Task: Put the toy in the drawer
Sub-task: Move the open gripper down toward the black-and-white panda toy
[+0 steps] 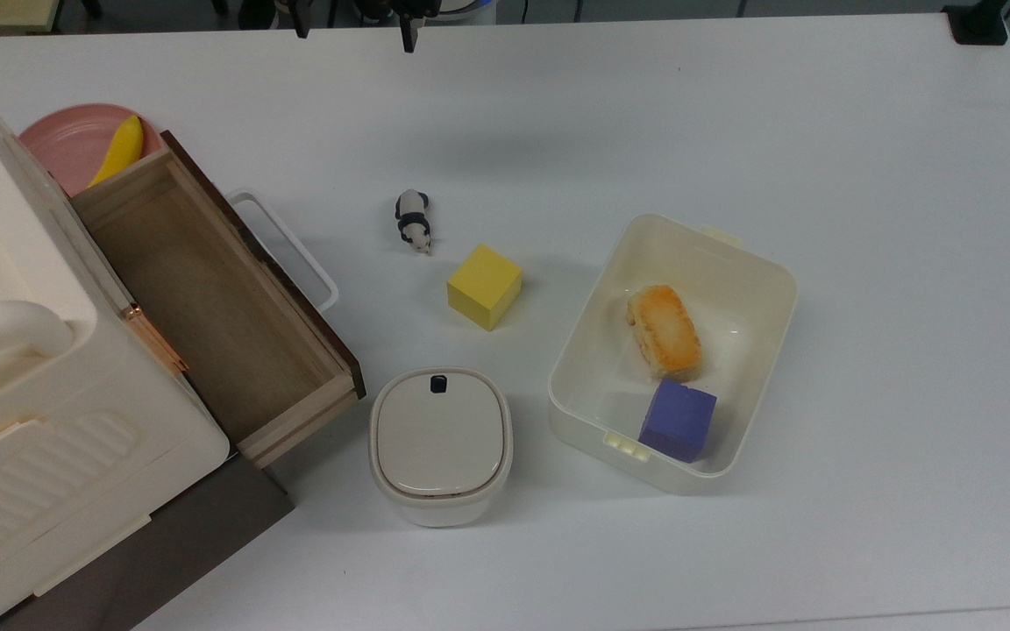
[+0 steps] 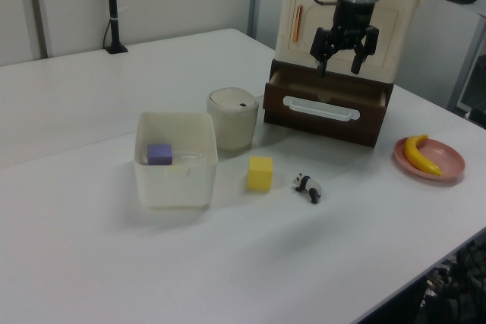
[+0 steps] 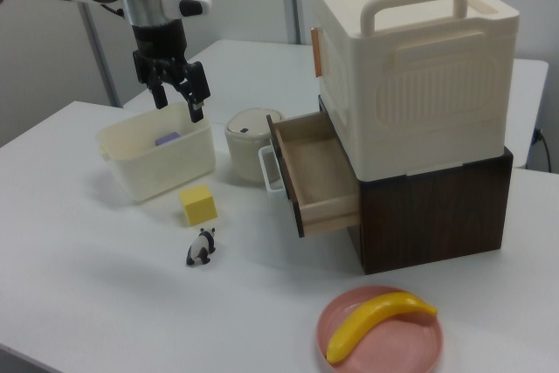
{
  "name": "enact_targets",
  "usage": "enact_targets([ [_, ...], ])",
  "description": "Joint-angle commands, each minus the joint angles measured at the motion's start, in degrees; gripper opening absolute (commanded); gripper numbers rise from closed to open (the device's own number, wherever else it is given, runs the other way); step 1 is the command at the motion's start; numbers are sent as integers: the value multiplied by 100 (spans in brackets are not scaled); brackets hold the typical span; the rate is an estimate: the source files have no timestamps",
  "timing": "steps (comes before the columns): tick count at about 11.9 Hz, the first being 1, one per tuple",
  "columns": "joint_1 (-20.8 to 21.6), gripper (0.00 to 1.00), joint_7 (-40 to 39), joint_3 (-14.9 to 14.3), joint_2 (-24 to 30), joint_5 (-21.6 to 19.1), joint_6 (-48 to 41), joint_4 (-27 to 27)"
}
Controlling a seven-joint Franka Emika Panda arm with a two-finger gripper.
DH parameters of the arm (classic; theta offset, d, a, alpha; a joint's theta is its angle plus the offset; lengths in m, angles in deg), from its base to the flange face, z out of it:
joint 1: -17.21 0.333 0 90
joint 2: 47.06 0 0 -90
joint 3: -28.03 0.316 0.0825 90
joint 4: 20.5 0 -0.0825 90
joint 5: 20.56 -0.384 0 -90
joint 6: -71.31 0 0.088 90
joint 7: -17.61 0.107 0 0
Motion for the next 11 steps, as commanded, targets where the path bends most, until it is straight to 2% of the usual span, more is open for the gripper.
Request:
enact_targets([
  [1,-53,100,-1148,-17,257,-272,283,-339],
  [3,-10,100,-1220,-8,259,-292,339,-455],
  [6,-1,100,-1896,-8,224,-301,594,-649],
  [8,-1,100,-1853,44,232,-301,585,-728],
  [11,16,100,-1810,106,267,-292,646,-1149],
])
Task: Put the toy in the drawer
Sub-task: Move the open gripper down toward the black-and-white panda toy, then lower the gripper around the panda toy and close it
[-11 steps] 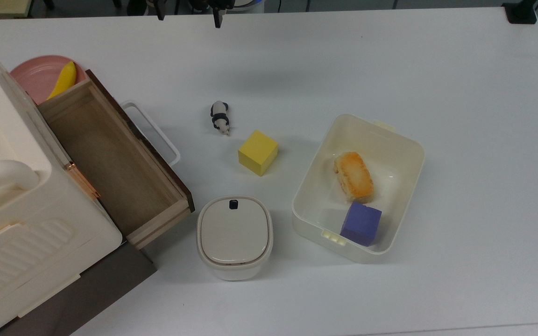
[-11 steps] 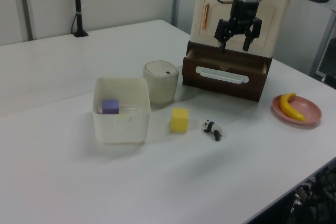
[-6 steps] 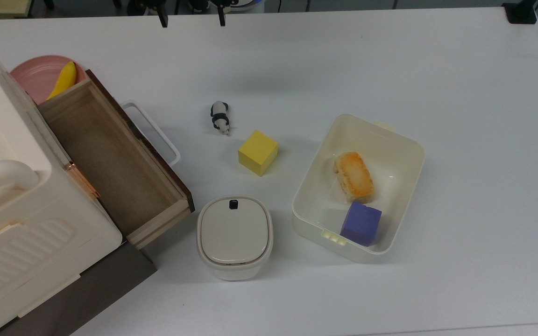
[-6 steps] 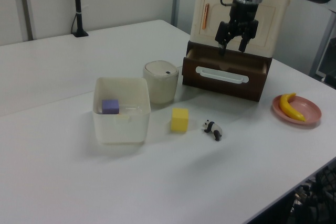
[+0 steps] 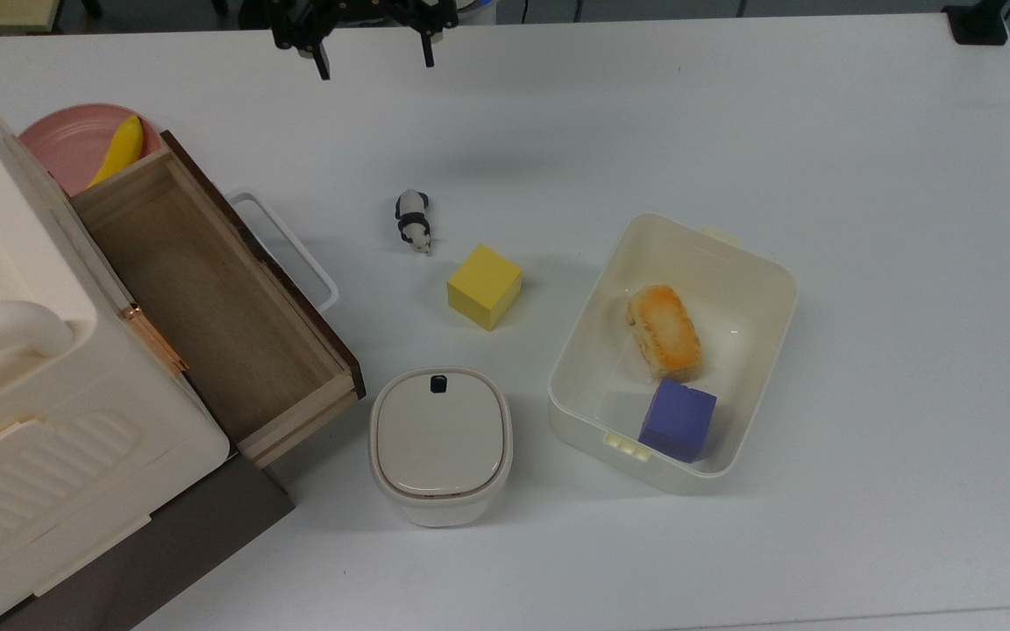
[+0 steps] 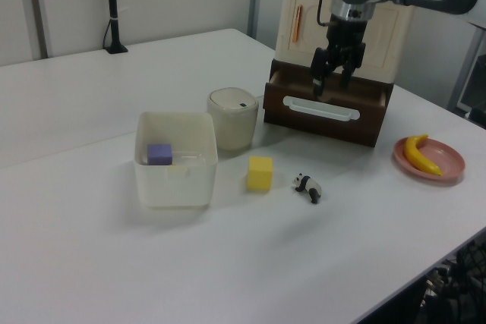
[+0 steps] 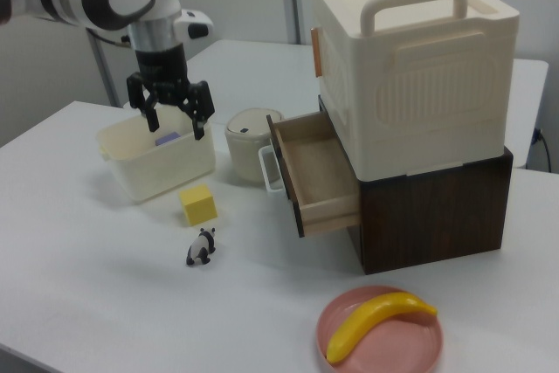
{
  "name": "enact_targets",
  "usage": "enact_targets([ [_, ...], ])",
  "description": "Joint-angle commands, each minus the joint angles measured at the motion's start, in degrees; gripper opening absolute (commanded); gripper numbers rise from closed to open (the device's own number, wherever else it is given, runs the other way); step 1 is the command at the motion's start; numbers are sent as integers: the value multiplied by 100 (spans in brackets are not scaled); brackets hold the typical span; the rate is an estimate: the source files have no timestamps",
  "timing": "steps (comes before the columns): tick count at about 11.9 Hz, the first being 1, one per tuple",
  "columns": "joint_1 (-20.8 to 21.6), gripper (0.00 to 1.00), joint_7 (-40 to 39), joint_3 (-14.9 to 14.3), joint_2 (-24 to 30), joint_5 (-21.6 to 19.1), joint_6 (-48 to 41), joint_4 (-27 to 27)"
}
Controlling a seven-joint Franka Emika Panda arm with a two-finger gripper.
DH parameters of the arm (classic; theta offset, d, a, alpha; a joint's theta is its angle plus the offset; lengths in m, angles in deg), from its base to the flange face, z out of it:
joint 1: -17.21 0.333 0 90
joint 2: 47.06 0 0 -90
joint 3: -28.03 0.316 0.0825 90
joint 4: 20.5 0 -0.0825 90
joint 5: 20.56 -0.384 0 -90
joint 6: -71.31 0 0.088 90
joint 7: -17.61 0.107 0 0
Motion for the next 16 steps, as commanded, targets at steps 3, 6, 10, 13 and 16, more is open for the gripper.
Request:
enact_targets([
  [3,106,100,626,23,331,-54,1219,-1262],
  [6,195,100,830,23,270,112,2274,-2019],
  [10,160,100,822,14,94,306,2717,-2504],
  [13,124,100,821,5,-441,551,2856,-2477],
  [16,133,100,865,5,-1092,605,3225,-2337],
])
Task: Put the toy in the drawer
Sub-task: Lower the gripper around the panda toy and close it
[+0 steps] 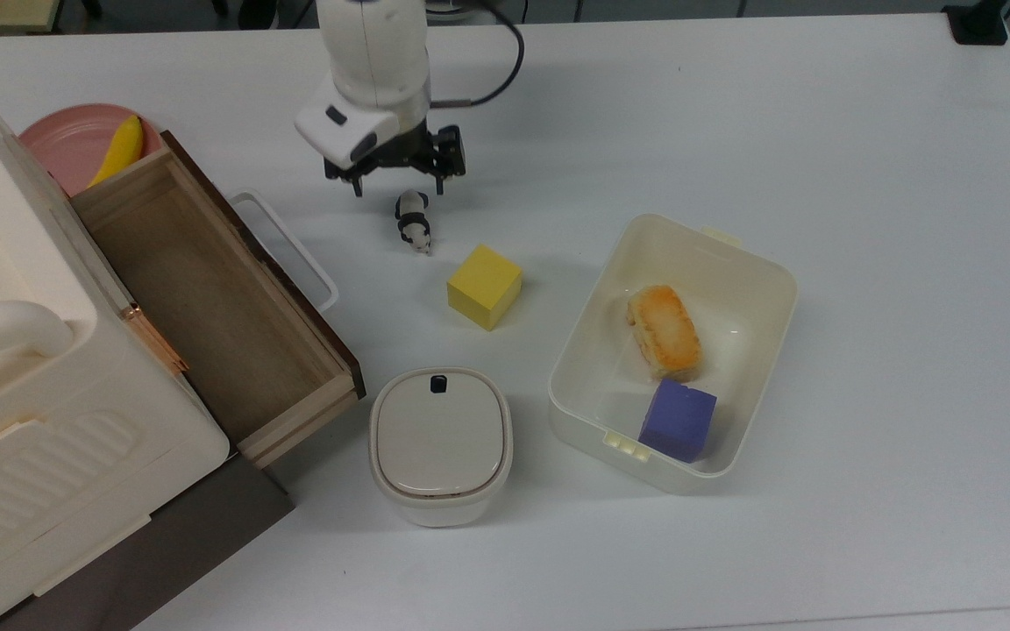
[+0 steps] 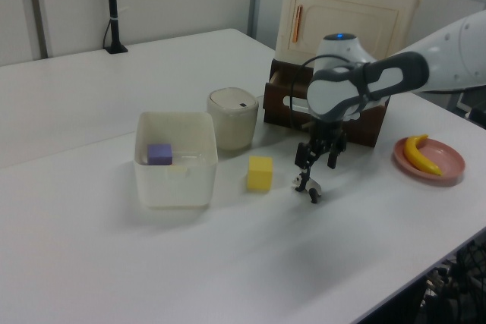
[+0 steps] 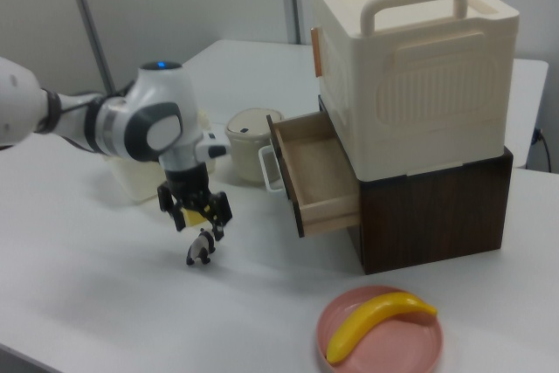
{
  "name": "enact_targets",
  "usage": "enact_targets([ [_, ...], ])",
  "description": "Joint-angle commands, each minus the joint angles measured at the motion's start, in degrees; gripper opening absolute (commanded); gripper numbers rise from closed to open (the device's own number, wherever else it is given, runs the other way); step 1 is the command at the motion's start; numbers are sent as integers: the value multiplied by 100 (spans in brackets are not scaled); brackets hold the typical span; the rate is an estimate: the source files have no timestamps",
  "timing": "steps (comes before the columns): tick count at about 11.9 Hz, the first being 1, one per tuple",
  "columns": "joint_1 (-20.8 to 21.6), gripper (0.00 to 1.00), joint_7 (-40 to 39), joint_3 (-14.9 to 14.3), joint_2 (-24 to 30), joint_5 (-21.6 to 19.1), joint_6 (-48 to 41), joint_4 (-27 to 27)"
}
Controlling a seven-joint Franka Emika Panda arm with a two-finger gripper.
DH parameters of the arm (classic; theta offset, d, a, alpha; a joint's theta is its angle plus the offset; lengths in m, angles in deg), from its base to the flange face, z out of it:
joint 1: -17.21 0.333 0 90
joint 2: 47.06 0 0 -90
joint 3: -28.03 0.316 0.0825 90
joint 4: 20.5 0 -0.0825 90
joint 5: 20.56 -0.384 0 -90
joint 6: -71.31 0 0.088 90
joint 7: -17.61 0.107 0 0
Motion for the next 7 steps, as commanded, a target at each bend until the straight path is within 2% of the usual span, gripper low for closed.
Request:
enact_targets([
  [1,50,100,165,-26,-464,171,460,84],
  [3,67,100,165,-26,-613,241,469,93],
  [4,76,88,148,-26,-631,268,469,93],
  [5,67,61,113,-26,-632,355,461,119],
  [6,67,51,130,-26,-640,469,460,120],
  [7,67,20,165,-26,-649,487,460,128],
])
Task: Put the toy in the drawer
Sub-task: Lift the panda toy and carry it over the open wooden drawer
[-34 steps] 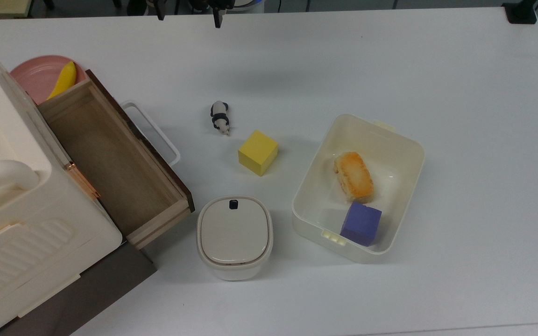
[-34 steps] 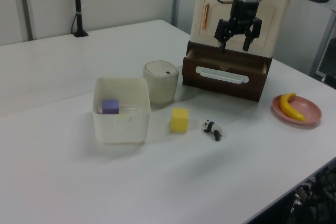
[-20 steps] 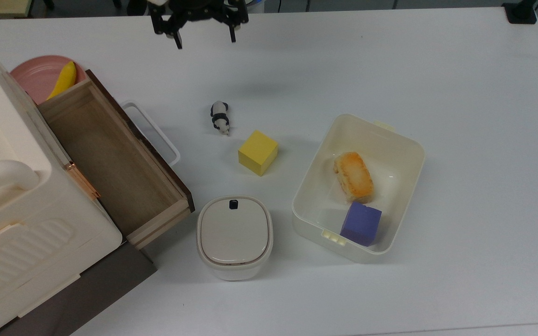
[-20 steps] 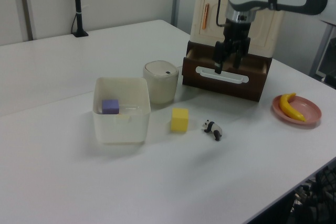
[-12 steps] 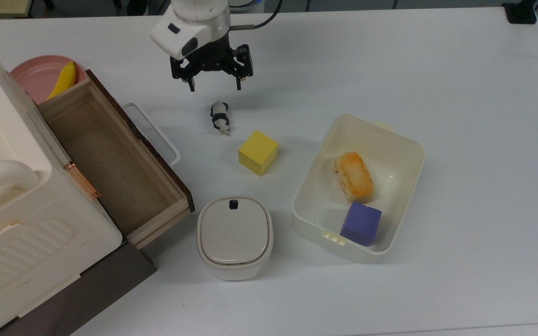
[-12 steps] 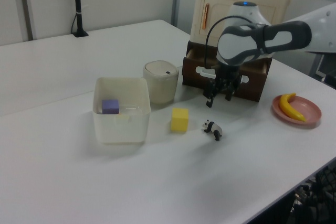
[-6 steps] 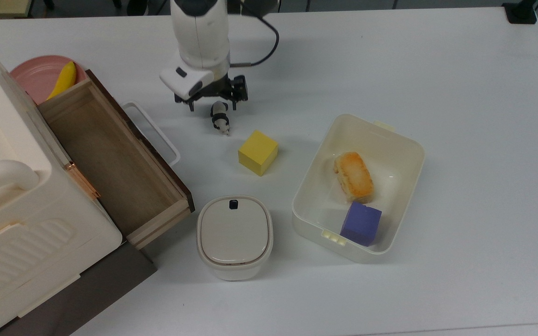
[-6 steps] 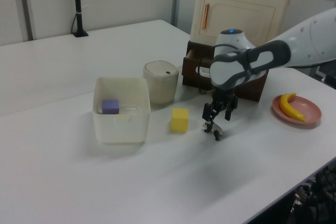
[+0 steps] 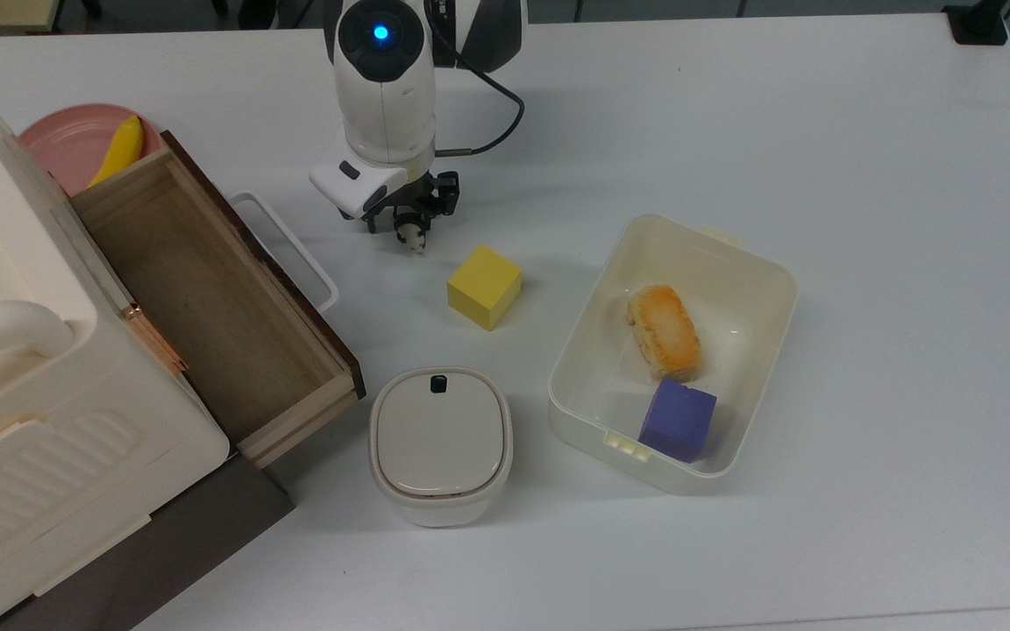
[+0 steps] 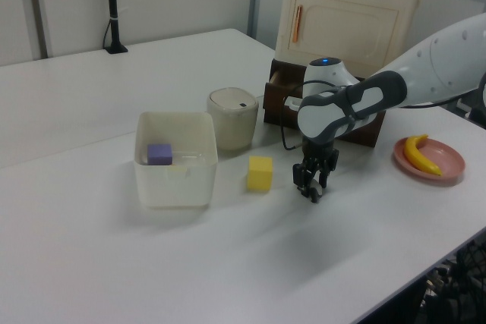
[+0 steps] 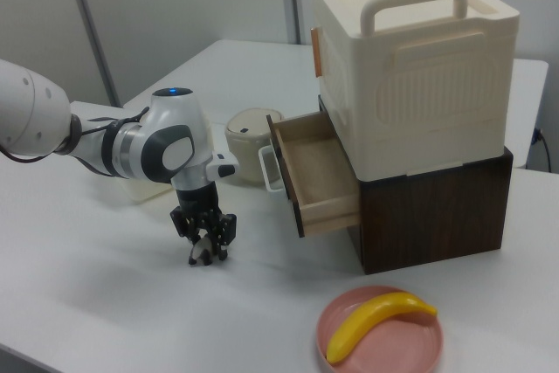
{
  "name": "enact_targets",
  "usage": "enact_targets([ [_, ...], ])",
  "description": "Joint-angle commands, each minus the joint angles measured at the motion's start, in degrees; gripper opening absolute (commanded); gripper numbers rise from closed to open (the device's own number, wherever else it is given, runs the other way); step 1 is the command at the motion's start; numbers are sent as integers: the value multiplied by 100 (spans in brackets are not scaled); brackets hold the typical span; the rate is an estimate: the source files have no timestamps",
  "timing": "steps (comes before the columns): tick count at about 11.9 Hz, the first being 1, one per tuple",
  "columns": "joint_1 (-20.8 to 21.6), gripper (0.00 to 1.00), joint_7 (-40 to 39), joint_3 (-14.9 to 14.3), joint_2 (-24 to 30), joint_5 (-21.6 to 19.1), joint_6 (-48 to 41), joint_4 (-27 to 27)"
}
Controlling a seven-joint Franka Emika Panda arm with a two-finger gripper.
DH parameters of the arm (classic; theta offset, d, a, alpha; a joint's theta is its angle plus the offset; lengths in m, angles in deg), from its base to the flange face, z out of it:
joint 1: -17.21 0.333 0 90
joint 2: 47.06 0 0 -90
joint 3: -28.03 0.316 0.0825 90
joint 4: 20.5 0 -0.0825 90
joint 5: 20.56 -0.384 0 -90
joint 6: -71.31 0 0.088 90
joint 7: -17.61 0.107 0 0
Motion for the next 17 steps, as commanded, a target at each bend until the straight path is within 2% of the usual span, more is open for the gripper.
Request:
enact_targets([
  [1,58,7,142,-32,-18,192,33,47],
  [2,58,0,142,-32,-9,192,33,55],
  [5,49,0,177,-23,70,122,15,230],
  [8,58,0,912,-6,123,95,-11,1133],
  [10,58,0,1047,3,114,78,-11,1495],
  [14,24,0,1047,-6,132,-360,-11,2066],
  [17,-283,0,995,-102,167,-634,24,2410],
])
